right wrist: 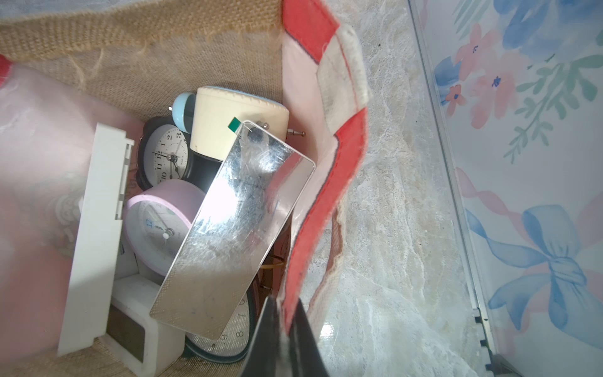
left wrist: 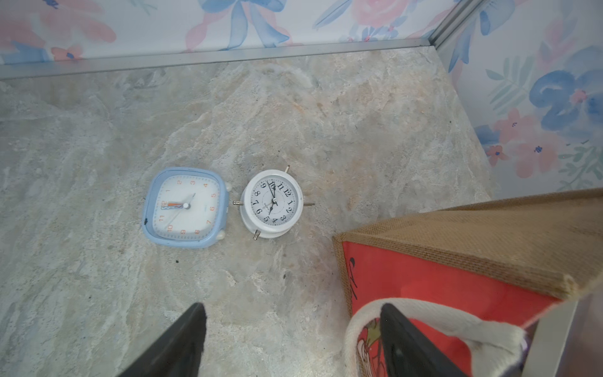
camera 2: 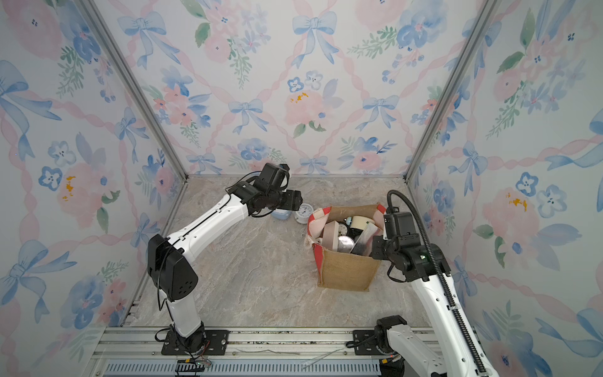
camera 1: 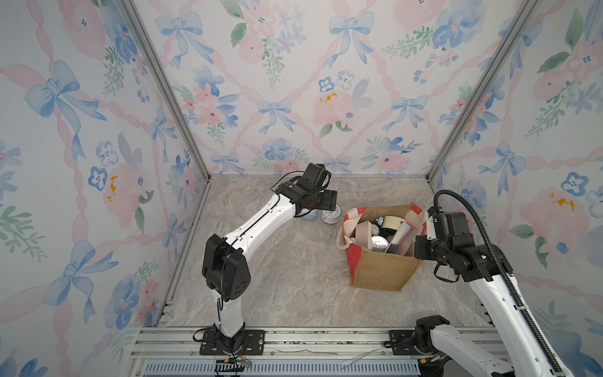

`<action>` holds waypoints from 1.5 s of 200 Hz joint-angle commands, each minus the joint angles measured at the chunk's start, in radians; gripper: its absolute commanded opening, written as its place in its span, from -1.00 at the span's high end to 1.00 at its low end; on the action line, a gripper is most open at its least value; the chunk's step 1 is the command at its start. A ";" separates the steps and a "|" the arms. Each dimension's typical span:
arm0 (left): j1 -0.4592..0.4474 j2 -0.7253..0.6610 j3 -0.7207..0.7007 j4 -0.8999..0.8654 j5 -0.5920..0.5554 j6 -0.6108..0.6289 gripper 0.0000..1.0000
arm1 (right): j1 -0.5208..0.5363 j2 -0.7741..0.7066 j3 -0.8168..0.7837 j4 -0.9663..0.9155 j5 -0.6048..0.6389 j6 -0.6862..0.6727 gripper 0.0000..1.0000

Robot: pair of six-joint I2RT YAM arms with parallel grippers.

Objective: Put the alarm clock into the canvas bag
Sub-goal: Pick up the alarm from the center of the board.

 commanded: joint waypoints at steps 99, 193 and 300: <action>0.181 0.282 0.105 -0.017 0.068 0.205 -0.96 | 0.014 0.017 0.015 0.010 0.037 -0.016 0.88; 0.212 0.437 0.183 -0.017 0.184 0.249 -0.96 | 0.012 0.034 0.026 0.007 0.041 -0.018 0.88; 0.211 0.501 0.187 -0.018 0.161 0.264 -0.96 | 0.012 0.031 0.020 0.008 0.046 -0.019 0.88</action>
